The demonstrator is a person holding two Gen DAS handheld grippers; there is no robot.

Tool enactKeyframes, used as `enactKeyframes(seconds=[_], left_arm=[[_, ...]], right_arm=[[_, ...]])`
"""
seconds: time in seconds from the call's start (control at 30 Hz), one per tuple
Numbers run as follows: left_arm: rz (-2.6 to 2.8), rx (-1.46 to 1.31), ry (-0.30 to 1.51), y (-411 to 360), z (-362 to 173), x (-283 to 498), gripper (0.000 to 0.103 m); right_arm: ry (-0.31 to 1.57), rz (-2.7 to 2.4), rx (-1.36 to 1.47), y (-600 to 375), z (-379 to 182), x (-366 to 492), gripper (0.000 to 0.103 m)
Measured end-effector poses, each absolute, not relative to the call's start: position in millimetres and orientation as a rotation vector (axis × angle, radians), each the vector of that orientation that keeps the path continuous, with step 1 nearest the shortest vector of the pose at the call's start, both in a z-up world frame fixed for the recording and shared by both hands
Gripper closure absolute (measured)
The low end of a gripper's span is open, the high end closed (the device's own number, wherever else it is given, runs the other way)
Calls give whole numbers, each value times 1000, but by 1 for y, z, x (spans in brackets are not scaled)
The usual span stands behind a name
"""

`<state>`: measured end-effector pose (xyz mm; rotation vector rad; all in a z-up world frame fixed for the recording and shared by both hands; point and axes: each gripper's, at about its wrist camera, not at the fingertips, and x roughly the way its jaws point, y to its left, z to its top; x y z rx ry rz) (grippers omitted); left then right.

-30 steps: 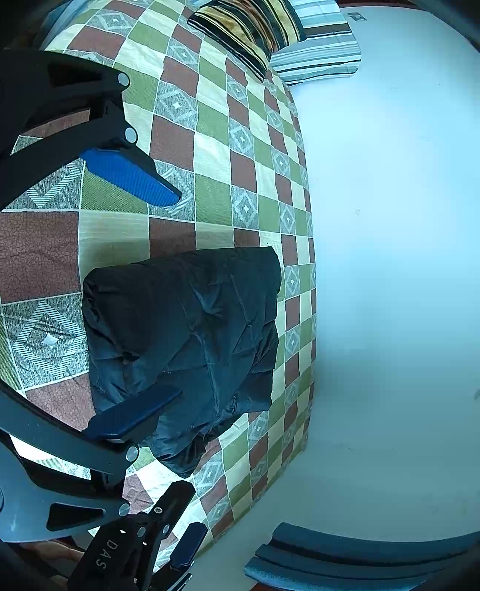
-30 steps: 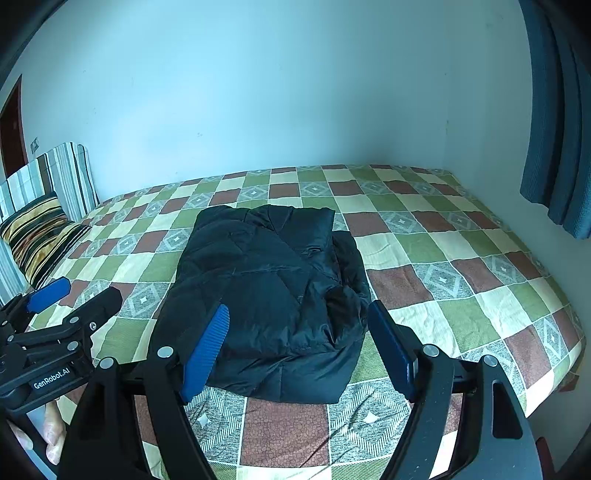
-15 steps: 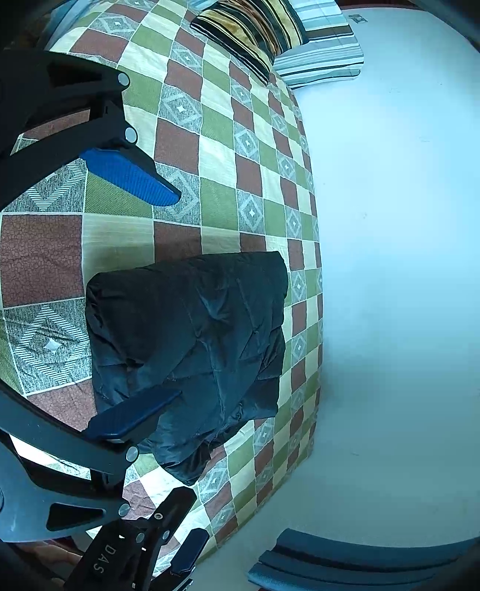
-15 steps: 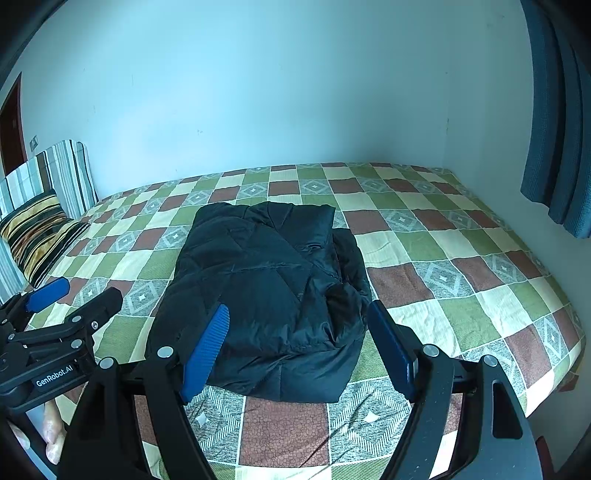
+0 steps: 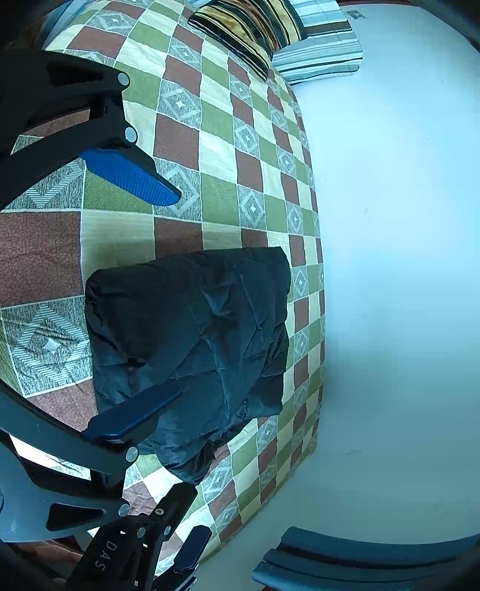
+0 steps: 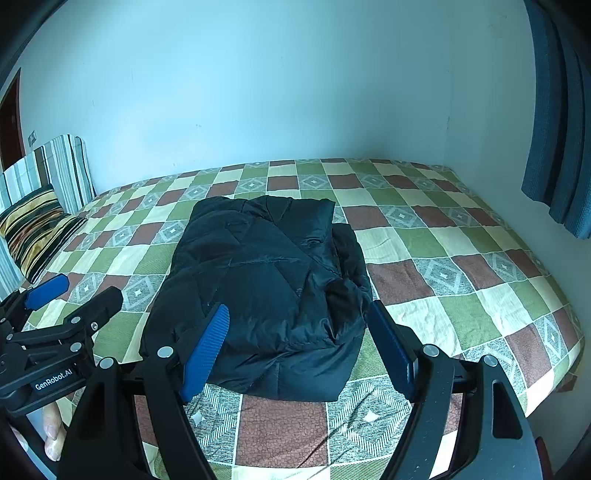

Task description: Fold large clothes

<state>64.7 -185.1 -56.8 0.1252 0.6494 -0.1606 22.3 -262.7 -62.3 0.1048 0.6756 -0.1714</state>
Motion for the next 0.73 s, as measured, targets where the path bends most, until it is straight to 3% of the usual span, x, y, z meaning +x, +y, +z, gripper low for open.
enactKeyframes(seconds=[0.53, 0.73], left_arm=[[-135, 112, 663, -180, -70, 82, 2], [-23, 96, 683, -139, -82, 115, 2]], right_arm=[[703, -169, 120, -274, -77, 35, 27], [691, -247, 158, -311, -82, 41, 25]])
